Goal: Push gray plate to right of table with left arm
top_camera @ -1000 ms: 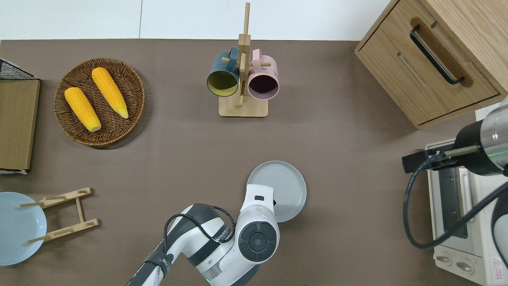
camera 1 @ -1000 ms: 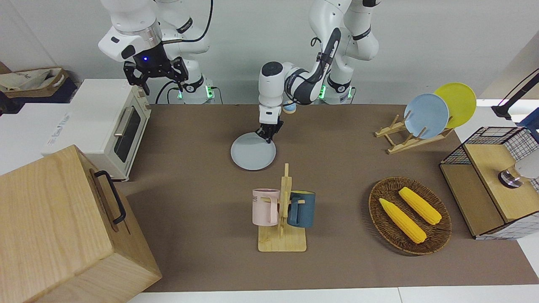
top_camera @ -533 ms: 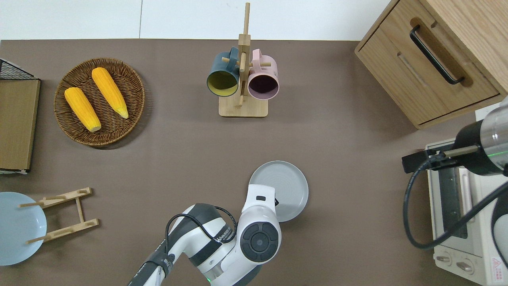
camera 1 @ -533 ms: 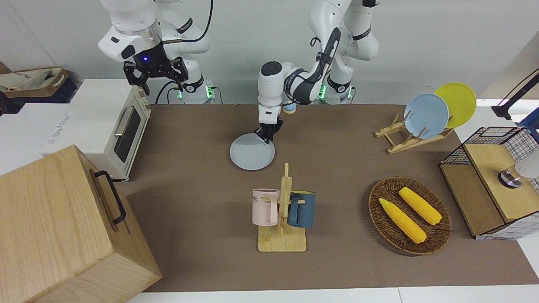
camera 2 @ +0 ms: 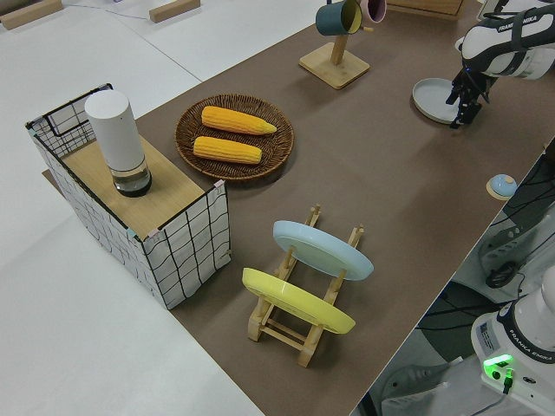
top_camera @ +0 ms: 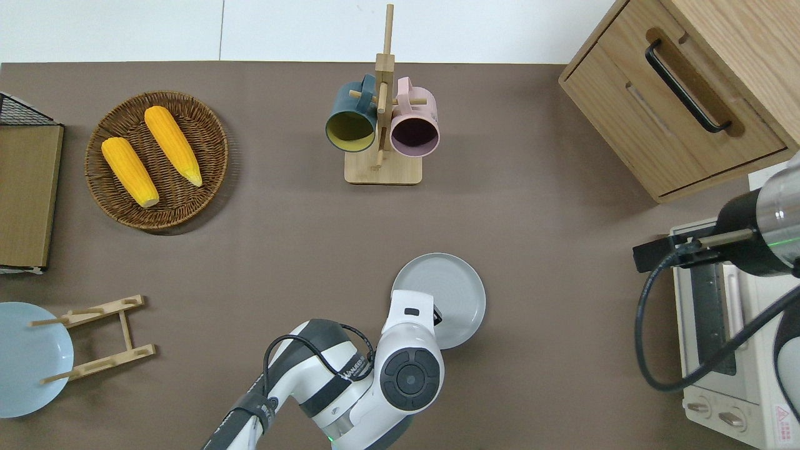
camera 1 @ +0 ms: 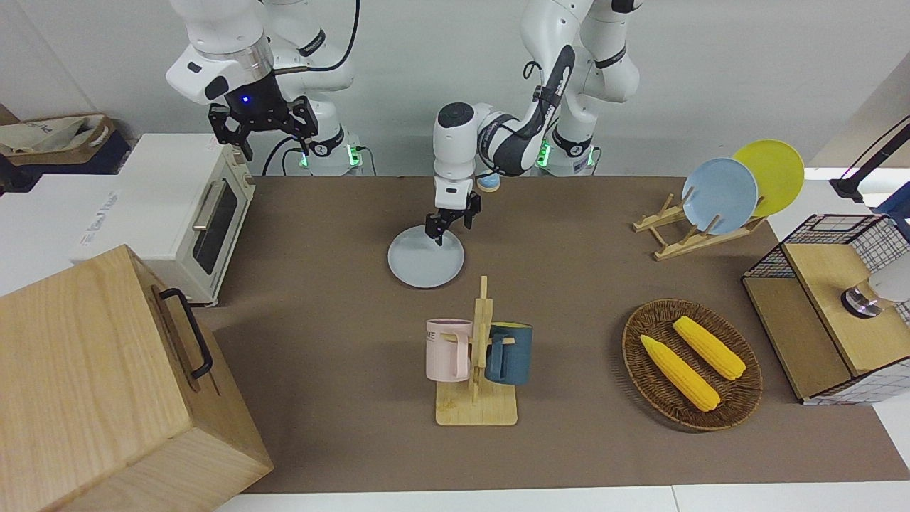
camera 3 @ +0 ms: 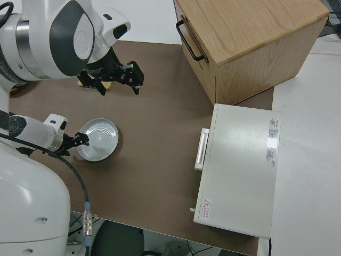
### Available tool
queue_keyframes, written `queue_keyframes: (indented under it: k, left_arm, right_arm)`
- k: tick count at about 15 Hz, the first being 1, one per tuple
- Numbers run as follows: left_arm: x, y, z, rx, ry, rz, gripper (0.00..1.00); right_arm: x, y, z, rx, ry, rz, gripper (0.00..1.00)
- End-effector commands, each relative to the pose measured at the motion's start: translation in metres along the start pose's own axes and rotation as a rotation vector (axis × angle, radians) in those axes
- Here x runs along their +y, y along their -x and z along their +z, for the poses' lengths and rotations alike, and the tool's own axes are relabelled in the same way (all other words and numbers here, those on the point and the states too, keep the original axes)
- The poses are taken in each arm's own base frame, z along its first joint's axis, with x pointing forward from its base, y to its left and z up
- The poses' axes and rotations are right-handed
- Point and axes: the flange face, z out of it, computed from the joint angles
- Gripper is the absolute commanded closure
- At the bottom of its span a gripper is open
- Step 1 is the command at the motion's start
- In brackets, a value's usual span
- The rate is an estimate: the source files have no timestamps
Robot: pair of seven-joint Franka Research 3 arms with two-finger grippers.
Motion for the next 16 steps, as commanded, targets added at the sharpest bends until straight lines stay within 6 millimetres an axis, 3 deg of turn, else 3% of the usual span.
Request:
queue_keyframes:
  k: [1,5,10,14,16]
  left_arm:
    - [-0.005,-0.031,-0.044,0.045,-0.031,0.006,0.00]
    - [-0.033,-0.099,-0.092,0.046,-0.080,0.065,0.00]
    - [-0.054,-0.191,-0.147,-0.008,-0.116,0.122,0.00]
    - [-0.098,-0.261,-0.169,-0.040,-0.141,0.180,0.00]
    - [-0.119,-0.293,-0.191,-0.059,-0.150,0.238,0.00]
  right_arm:
    - [0.001,0.003,-0.004,-0.004,-0.005,0.016,0.017]
    - [0.001,0.003,-0.004,-0.004,-0.004,0.015,0.017]
    - [0.001,0.003,-0.004,-0.004,-0.005,0.016,0.017]
    - [0.001,0.003,-0.004,-0.004,-0.004,0.015,0.017]
    - [0.001,0.003,-0.004,-0.004,-0.005,0.015,0.017]
